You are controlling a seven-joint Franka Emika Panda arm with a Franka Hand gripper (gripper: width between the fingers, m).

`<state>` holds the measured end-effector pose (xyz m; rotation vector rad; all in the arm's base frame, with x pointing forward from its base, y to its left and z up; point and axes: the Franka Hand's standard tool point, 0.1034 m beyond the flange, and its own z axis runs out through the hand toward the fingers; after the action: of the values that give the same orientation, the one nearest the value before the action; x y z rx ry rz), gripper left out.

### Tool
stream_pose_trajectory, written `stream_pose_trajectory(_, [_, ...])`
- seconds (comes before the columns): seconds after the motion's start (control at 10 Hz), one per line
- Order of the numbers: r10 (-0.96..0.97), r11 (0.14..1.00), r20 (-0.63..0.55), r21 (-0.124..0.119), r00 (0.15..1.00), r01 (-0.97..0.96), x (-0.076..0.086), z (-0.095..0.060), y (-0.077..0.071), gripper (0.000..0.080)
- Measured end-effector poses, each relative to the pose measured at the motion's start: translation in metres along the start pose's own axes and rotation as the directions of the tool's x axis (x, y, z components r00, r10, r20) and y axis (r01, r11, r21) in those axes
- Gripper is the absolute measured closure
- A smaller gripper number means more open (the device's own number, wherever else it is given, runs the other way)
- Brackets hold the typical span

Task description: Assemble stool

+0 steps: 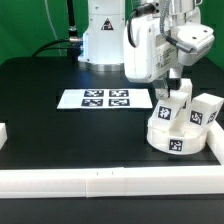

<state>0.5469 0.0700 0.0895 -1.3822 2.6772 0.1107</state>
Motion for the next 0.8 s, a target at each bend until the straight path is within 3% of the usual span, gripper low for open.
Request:
stream_pose_trajectory(0.2, [-0.012,1.000,0.009,-0.004,1.000,0.012,-0.0014,0.0006,0.0017,0.0468])
stream_pose_trajectory(0.3, [-0.032,0.999,0.011,-0.004,0.999,0.032,-0.0012,-0.0001,0.0012,0.0280])
stream_pose_trajectory(0.4, [-0.060,0.998,0.024,-0.002,0.998,0.060,-0.0016,-0.0044,-0.0008,0.0178])
stream_pose_trajectory(0.8, [-0.229,0.973,0.024,0.003,0.973,0.229,-0.0025,-0.0054,-0.0006,0.0151])
